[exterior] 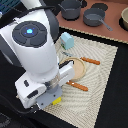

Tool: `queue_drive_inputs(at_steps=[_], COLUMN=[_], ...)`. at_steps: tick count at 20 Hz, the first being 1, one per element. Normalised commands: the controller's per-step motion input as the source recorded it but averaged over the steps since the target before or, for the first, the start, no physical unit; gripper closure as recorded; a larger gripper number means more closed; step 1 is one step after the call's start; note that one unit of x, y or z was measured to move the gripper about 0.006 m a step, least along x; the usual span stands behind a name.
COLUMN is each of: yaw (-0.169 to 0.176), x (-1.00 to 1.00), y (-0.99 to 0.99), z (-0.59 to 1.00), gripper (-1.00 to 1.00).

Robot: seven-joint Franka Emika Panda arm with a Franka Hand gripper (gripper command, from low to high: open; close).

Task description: Interact with the objects in diverse but meaningful ways.

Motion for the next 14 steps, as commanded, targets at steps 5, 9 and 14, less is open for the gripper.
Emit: queue_drive_inputs(at_steps=[5, 9, 14], yaw=[-0.001, 0.001, 0.001], x=[0.44, 0.24, 0.12], y=[0.20, 0.32, 0.54], z=[1.00, 1.00, 1.00], gripper=[1.00, 1.00, 1.00])
